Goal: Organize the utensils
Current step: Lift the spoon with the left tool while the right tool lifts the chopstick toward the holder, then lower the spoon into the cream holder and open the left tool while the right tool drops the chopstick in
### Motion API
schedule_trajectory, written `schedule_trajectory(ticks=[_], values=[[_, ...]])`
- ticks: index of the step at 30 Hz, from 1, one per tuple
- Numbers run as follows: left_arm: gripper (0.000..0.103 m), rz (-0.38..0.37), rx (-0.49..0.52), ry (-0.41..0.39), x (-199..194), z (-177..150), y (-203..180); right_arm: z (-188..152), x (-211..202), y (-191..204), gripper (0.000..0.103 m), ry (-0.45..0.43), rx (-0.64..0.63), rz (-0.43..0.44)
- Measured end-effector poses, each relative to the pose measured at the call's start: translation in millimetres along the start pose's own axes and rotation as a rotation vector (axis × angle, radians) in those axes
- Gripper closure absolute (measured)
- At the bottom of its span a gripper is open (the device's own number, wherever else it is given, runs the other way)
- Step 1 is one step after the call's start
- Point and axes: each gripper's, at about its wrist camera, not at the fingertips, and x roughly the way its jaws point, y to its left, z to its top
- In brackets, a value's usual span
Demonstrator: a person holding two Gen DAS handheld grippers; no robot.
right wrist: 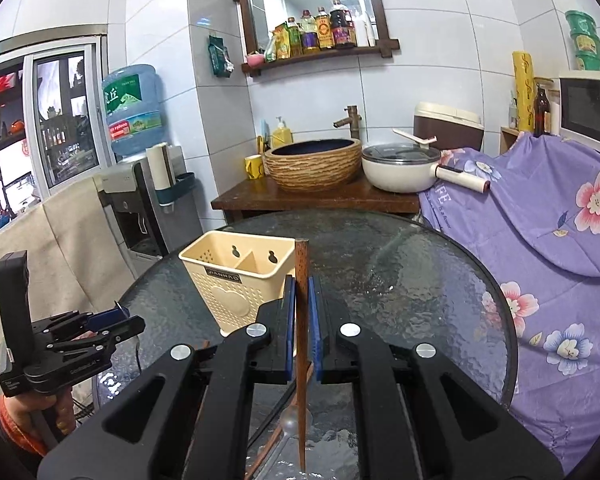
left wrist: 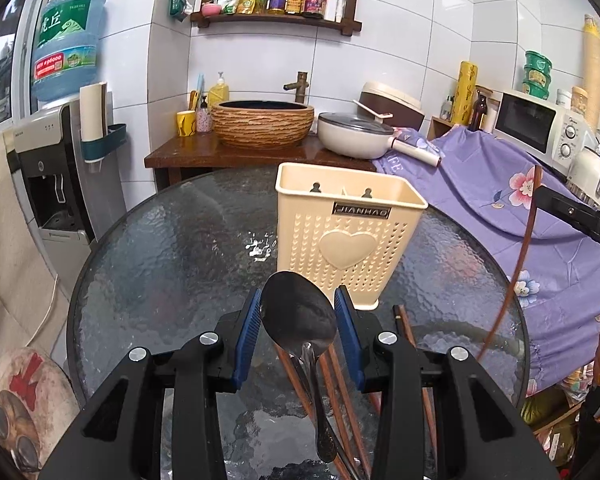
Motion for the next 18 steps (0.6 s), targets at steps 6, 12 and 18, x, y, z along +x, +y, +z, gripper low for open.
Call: schedule_trajectory(ticks=[6,12,18], values=[[0.066,-0.025,0.007,-0.009,-1,5,-3,11,-5,3,0.096,-0.008,0.004,0.02],[0.066,-0.052,0.005,-0.04,-2,22,-7,28,-10,10,0.096,-0.027,-0.035,0.03],[0.066,-0.085,-0.013,-0.106,-3,79,-10,68,-10,16,0.096,-0.046,-0.023,0.113]])
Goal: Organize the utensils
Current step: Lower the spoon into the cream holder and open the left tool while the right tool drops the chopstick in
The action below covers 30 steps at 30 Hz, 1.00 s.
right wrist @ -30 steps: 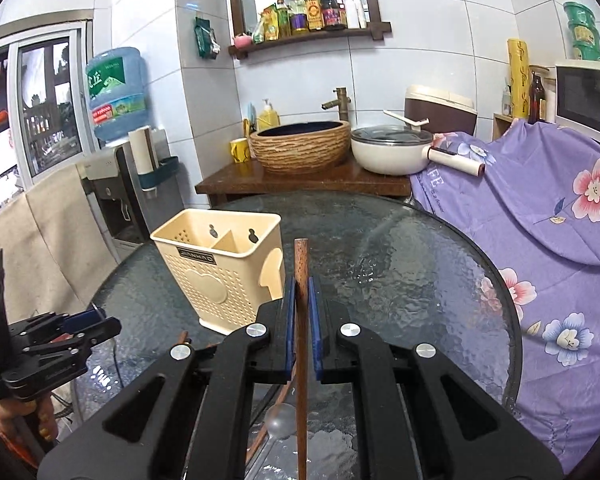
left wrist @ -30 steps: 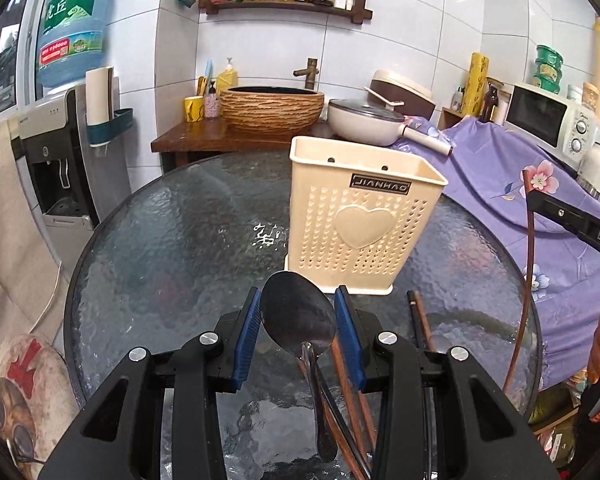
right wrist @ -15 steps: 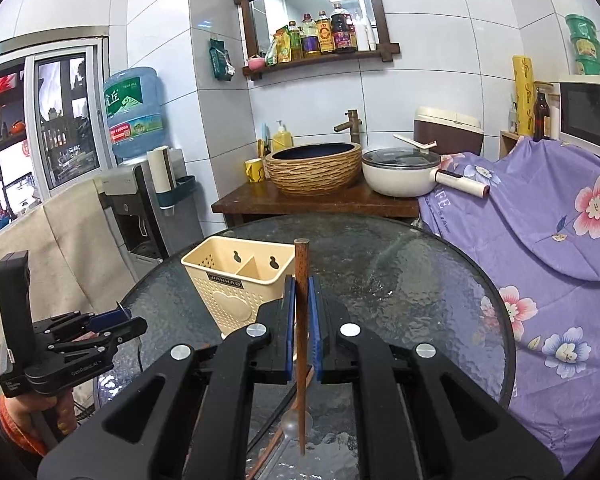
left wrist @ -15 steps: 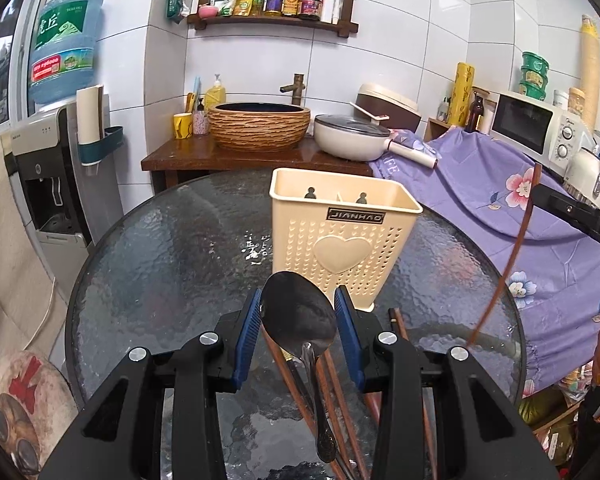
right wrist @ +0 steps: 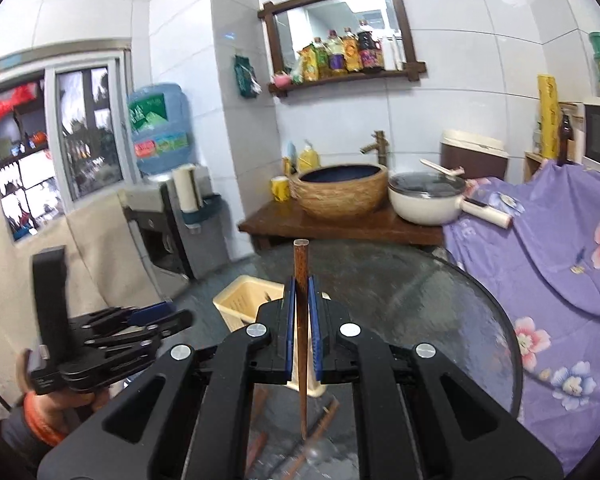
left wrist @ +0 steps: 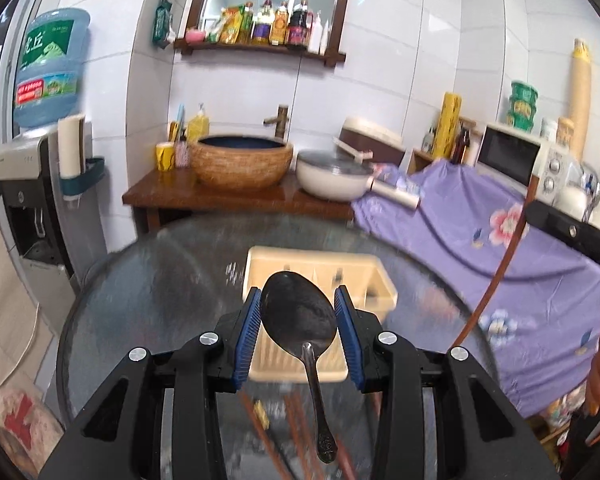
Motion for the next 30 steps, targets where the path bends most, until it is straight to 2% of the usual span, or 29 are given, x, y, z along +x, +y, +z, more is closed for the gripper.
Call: schedule_trajectory(ticks=[3,7,12,15,23,30], values=[[0.066,-0.009,-0.017,-0.058,0,36,0,34,-1,4,0.096,-0.03,0.012,0.047],[0.066,0.055,-0.013,-0.126,14,79,-2,82,2,9,0.096,-0.098,0.019,0.045],[0.066,0.123,-0.028,-0.156,38,98,0,105,27,15,0.096,-0.14,0.006,0.003],[0.066,0.152,-0.018,-0.144,54,90,1,95,49,16,0.096,-0.138,-0.012,-0.038],[0.066,0.171,-0.011,-0.076,84,44,10,35,103,4,0.095,-0.013,0.019,-0.058],[0.066,0.169,-0.015,-0.025,98,22,17,12,114,0,0.095,0.026,0.022,-0.073]])
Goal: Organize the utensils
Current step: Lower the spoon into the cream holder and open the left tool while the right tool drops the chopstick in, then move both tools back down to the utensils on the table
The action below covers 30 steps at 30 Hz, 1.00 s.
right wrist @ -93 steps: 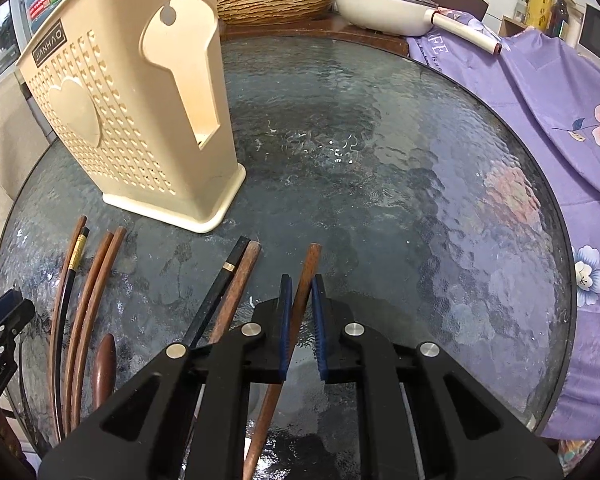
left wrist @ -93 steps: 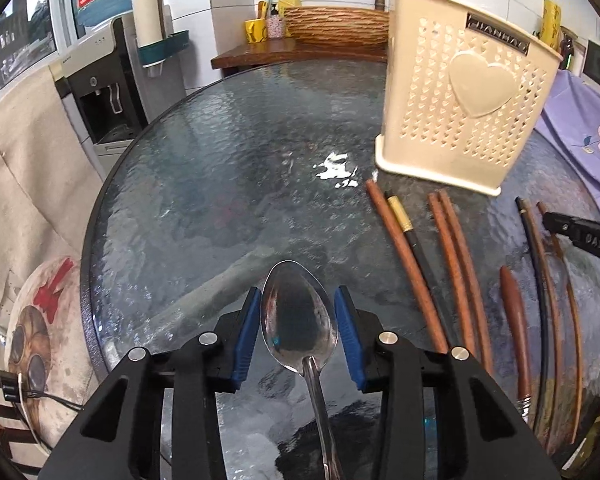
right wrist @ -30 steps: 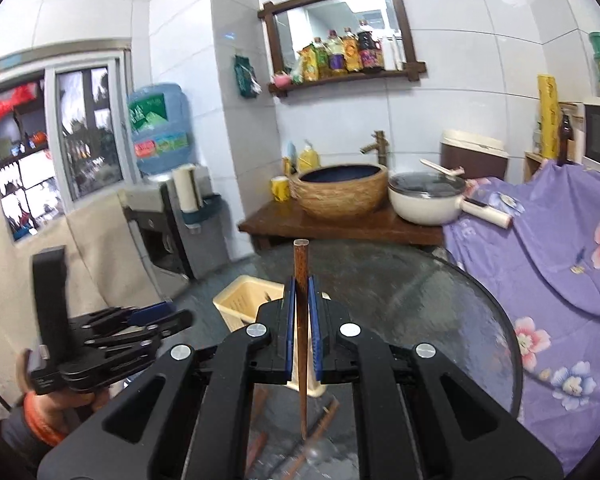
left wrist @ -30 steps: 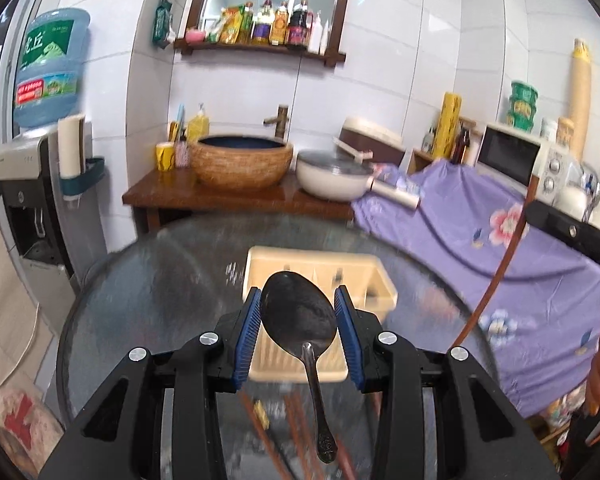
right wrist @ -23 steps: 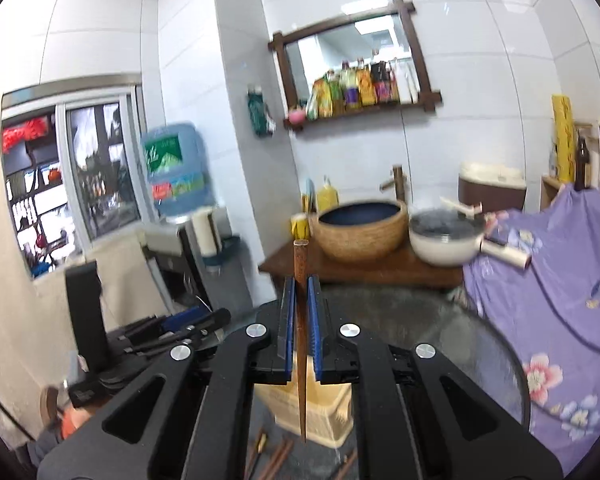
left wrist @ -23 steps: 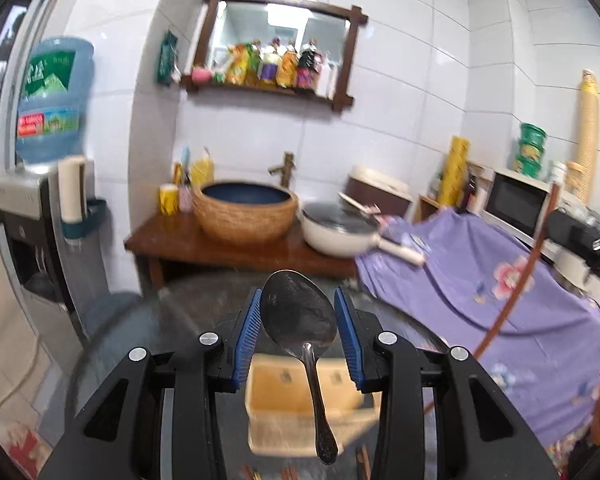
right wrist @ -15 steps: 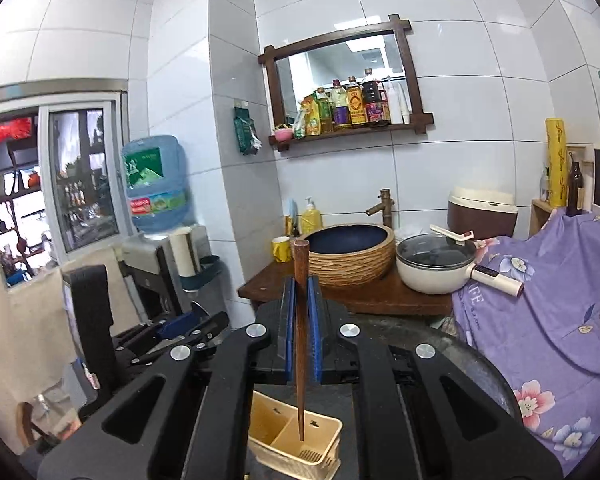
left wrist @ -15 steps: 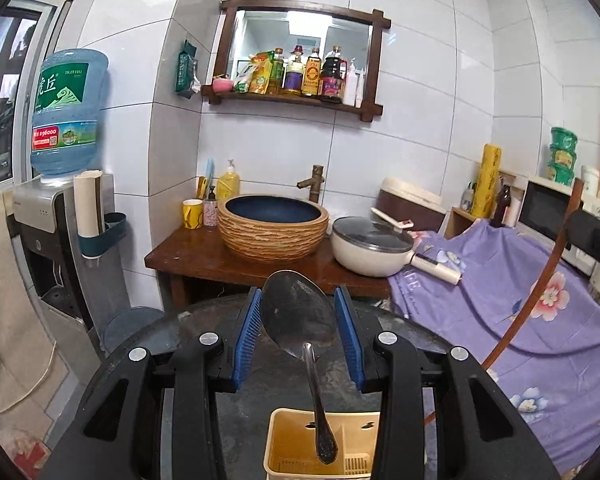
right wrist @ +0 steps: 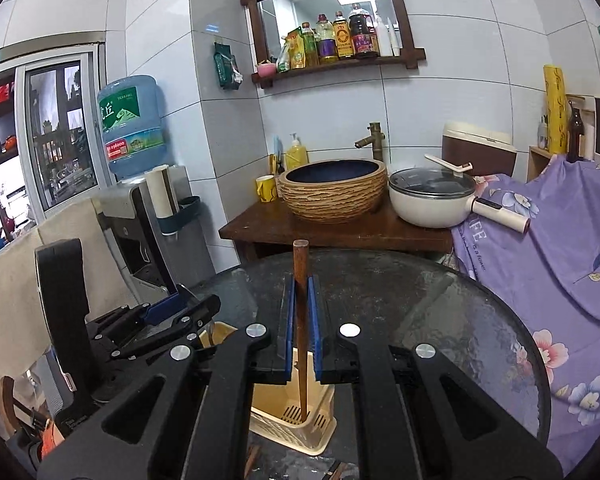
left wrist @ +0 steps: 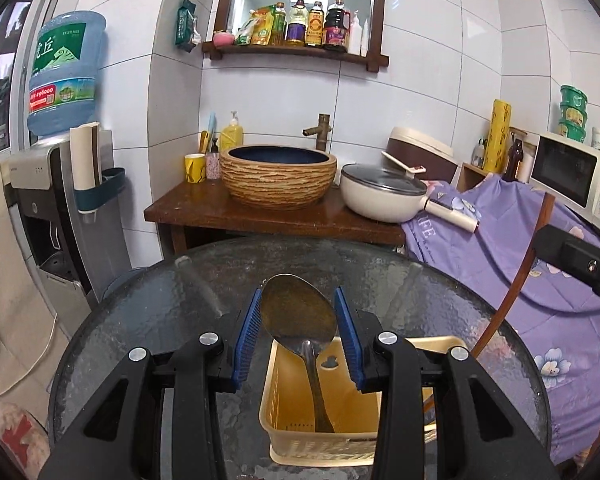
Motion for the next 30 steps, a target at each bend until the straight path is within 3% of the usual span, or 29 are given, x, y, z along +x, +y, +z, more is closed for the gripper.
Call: schedule_trajectory(ticks=[14,15,18,20,22,26,28,30], values=[[0.066,-0.003,0.051,0.022,8,-21,-5,-13,11,-12,0.095,0.03,0.025,-0.025],[0.064,-0.006,0.047,0.018,7,-20,-4,-14,11,-13,0.095,0.028,0.028,-0.024],[0.039,-0.006,0.038,-0.007,-2,-19,-2,-19,10,-14,0.094,0.026,0.031,-0.019],[0.027,-0.007,0.024,-0.033,-11,-19,1,-22,7,-14,0.078,0.022,0.024,-0.031],[0.018,-0.007,0.017,-0.058,-24,-22,5,-28,0,-14,0.037,0.003,0.022,-0.047],[0.011,0.015,0.027,-0.044,-43,-38,11,-47,-18,-11,0.033,-0.008,-0.006,-0.085],[0.011,0.022,0.032,-0.008,-50,-53,16,-62,-21,-10,0.026,0.033,-0.022,-0.087],[0.011,0.022,0.027,0.025,-54,-68,20,-82,-22,-10,0.026,0.086,-0.034,-0.094]])
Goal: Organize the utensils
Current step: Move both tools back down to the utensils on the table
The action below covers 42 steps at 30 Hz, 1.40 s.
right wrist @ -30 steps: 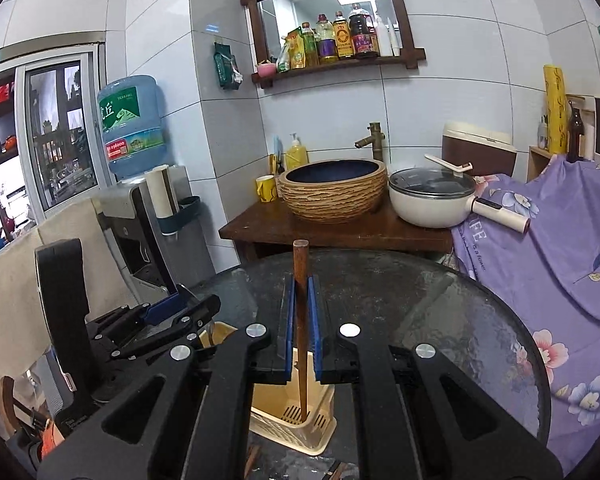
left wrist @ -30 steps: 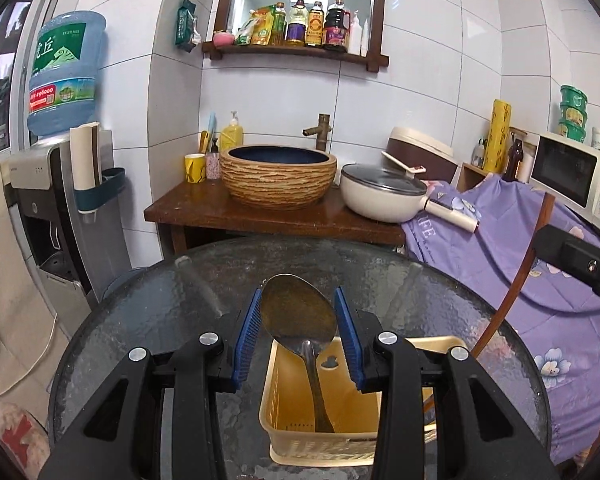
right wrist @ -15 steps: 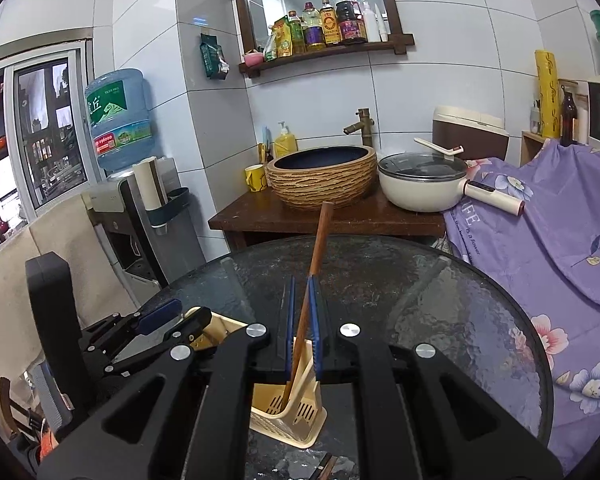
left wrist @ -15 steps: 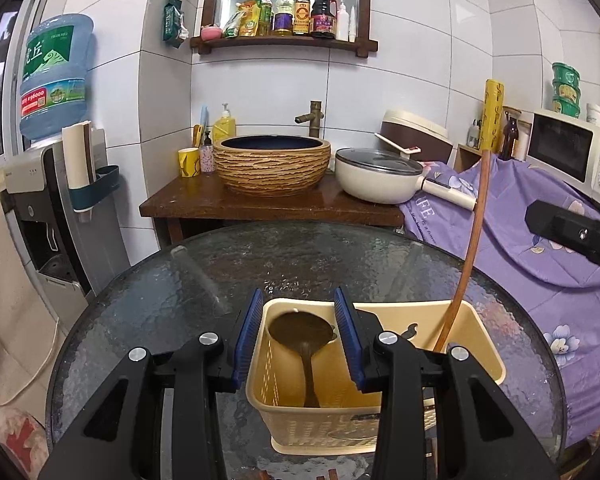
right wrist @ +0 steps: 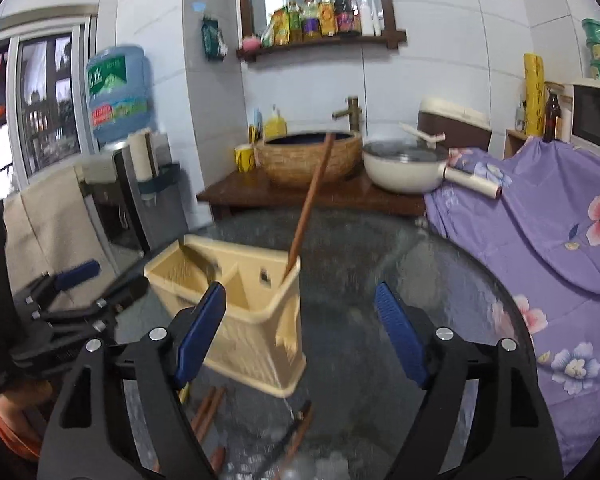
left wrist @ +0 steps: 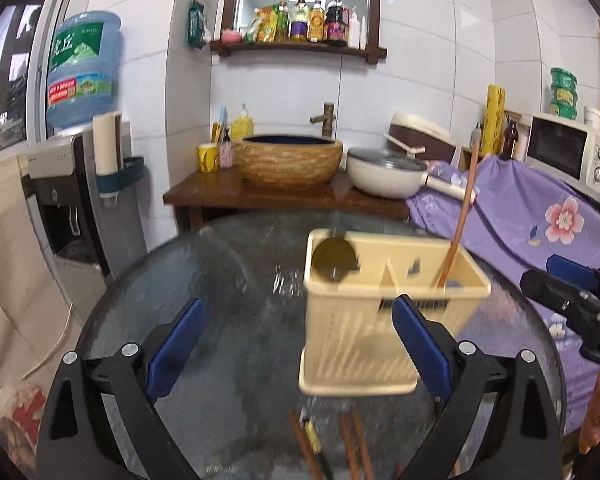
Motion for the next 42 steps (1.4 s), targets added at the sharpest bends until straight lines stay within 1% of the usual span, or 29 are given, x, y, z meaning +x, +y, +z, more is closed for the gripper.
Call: schedule_trajectory(ticks=[2,4,6,8,9,12,13,17,22,26,34,38,42], values=[[0.011,-0.003,-0.009,0.047,-3,-20,5,-23,3,1,0.026,0.059,-0.015,-0.026],[0.011,0.011,-0.008,0.08,-4,-35,9,-44,4,0,0.026,0.109,-0.021,-0.054],[0.011,0.033,-0.009,0.133,-3,-55,14,-65,5,-3,0.026,0.153,-0.009,-0.068],[0.015,0.033,-0.022,0.173,-2,-68,18,-82,7,-5,0.026,0.2,0.005,-0.069],[0.019,0.029,-0.032,0.193,-2,-75,20,-92,8,-7,0.026,0.225,0.014,-0.069],[0.026,0.015,-0.058,0.247,-1,-92,25,-117,9,-8,0.027,0.28,0.03,-0.075],[0.03,0.012,-0.062,0.267,0,-98,26,-124,9,-9,0.029,0.291,0.035,-0.075],[0.036,-0.004,-0.062,0.307,2,-110,24,-144,11,-8,0.036,0.328,0.051,-0.082],[0.04,-0.041,-0.029,0.328,5,-116,10,-153,13,-7,0.037,0.347,0.059,-0.078],[0.046,-0.041,-0.005,0.346,8,-122,0,-154,13,-4,0.037,0.349,0.052,-0.077],[0.047,-0.013,-0.003,0.362,5,-132,2,-157,17,0,0.037,0.359,0.025,-0.102],[0.047,-0.018,-0.033,0.363,2,-133,10,-157,17,-2,0.038,0.358,0.029,-0.107],[0.047,-0.006,-0.028,0.361,3,-131,13,-158,19,-5,0.039,0.371,0.022,-0.121]])
